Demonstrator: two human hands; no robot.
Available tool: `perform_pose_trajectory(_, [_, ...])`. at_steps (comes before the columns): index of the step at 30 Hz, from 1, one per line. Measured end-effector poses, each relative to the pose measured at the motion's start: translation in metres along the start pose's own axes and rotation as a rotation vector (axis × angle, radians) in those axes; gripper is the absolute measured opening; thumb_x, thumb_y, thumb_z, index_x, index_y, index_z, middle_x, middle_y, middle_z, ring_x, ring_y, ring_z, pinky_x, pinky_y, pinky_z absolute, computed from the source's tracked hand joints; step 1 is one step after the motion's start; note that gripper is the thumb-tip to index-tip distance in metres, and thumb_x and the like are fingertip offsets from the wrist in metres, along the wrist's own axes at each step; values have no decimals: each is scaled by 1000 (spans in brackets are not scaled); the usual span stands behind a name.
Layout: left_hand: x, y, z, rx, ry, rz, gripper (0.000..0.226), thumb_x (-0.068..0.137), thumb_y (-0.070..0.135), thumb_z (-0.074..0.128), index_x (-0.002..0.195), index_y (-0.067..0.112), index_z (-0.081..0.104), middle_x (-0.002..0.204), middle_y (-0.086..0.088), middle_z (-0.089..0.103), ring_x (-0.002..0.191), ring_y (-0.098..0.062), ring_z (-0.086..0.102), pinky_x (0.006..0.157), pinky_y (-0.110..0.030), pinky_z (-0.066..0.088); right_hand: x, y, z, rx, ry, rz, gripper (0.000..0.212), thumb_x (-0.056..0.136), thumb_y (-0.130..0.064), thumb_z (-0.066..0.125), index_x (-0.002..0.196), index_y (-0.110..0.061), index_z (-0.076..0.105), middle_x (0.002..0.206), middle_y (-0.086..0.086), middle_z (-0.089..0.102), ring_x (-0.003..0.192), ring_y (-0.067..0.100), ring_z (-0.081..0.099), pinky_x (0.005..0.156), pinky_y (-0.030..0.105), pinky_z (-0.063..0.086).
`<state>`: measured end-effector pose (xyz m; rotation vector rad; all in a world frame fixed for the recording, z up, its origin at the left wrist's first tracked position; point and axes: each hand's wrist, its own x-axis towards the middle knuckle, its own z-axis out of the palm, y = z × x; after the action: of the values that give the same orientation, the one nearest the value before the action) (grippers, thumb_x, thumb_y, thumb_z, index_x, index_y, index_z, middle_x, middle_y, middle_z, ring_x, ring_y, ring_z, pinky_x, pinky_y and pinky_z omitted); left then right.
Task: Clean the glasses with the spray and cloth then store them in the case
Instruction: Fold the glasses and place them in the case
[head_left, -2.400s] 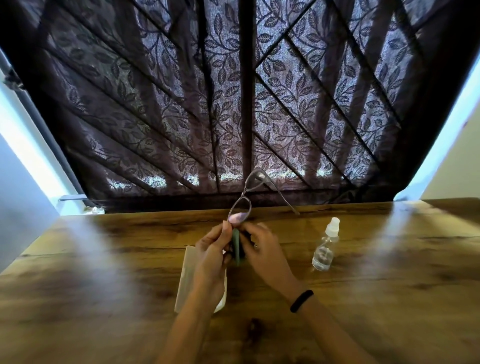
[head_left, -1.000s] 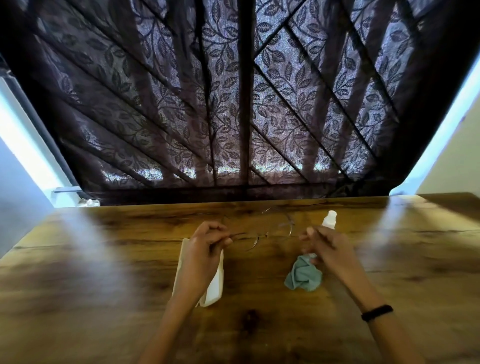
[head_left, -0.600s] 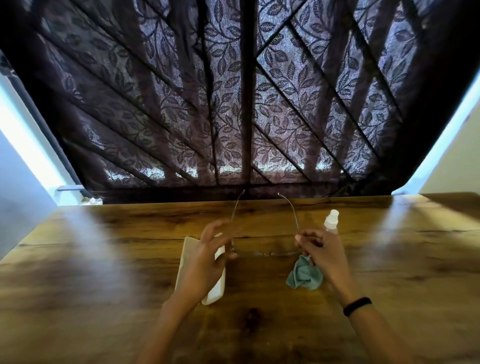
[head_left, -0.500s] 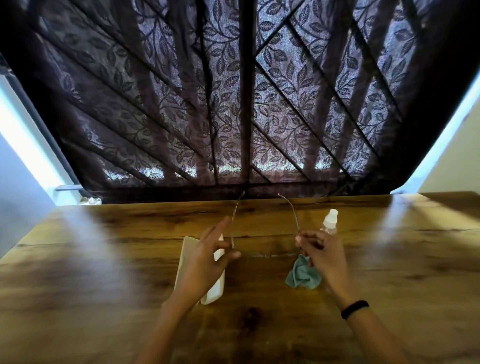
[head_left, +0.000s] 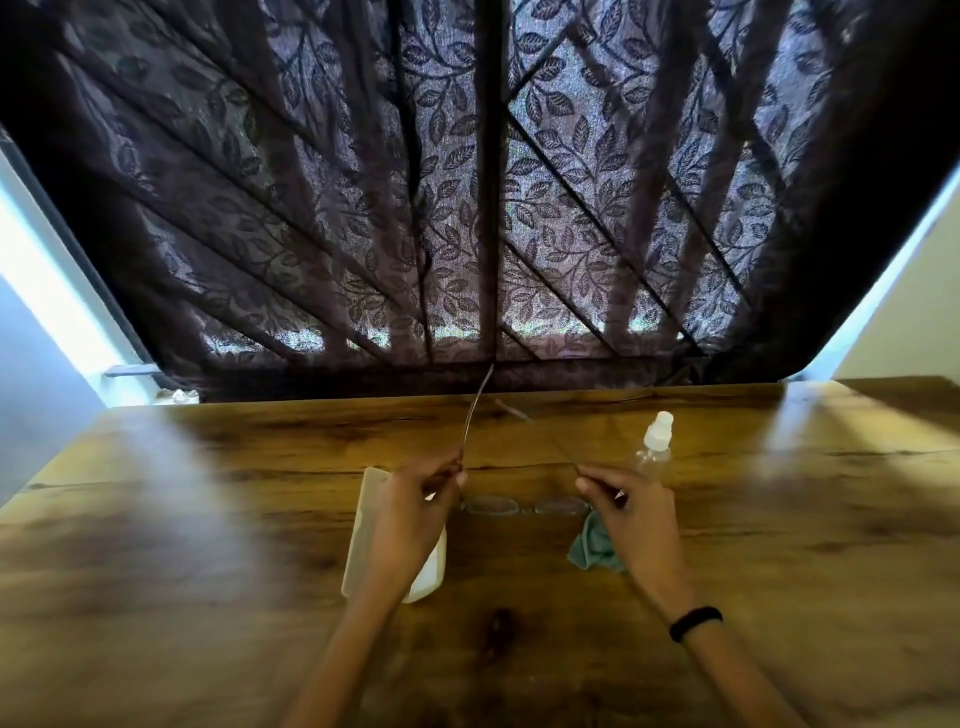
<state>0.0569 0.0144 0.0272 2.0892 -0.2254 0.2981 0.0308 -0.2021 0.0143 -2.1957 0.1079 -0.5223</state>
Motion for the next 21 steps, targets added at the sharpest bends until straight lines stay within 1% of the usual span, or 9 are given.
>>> perform_pose_trajectory(2, [0,2,0,-25,5,15,27,85,12,62,111,18,64,93,8,67,90,-3,63,68,2,41,-2,0,1,-100,-43,-105,20,83,-13,64,102,-16,70,100,-4,68,90,4,55,80,11,40])
perform_pose_trajectory(3, [0,2,0,-33,12,20,28,84,12,62,112,17,63,95,7,67,90,-2,62,69,2,41,-4,0,2,-153,-71,-154,21,84,-12,63,102,-17,70,99,-4,68,93,7,52,81,16,39])
perform_pose_trajectory(7, [3,1,-1,13,37,62,28,84,12,63,112,20,64,100,6,68,88,1,60,72,0,43,-9,1,4,-221,-112,-220,22,84,-10,61,102,-20,70,94,-7,66,89,10,43,70,15,33])
perform_pose_trajectory(10, [3,3,-2,86,6,134,28,85,12,62,112,19,63,101,7,67,91,-2,62,76,-5,45,-9,1,3,-161,-102,-188,20,84,-11,61,99,-21,70,90,-12,60,90,11,45,73,13,33])
perform_pose_trajectory(13, [1,6,-1,152,-53,265,30,85,7,60,113,19,63,103,13,62,93,3,57,78,1,39,-6,-3,2,-70,-79,-157,17,82,-9,64,95,-17,71,90,-10,61,89,7,51,75,9,37])
perform_pose_trajectory(15, [0,5,3,198,-146,330,34,87,3,56,116,19,62,101,11,60,91,1,54,79,-5,41,-4,-6,2,19,-69,-107,15,81,-8,65,93,-16,70,89,-8,62,84,-1,55,73,4,41])
perform_pose_trajectory(17, [-2,3,7,245,-201,351,35,87,1,53,116,20,61,94,9,55,89,-4,50,77,-11,40,-2,-9,2,81,-69,-46,15,81,-7,65,93,-16,68,85,-13,60,78,-11,57,70,-1,40])
perform_pose_trajectory(19, [-2,1,8,248,-199,346,36,87,-1,53,116,20,62,91,10,52,87,-4,48,76,-8,36,1,-10,2,143,-87,17,16,81,-7,65,94,-17,65,83,-18,59,77,-17,56,66,-3,39])
perform_pose_trajectory(21, [-2,1,7,237,-200,337,38,86,-3,53,116,20,62,90,10,51,86,-3,48,74,-5,36,3,-10,0,214,-98,83,21,80,-7,67,97,-18,61,81,-15,61,76,-9,59,65,0,42])
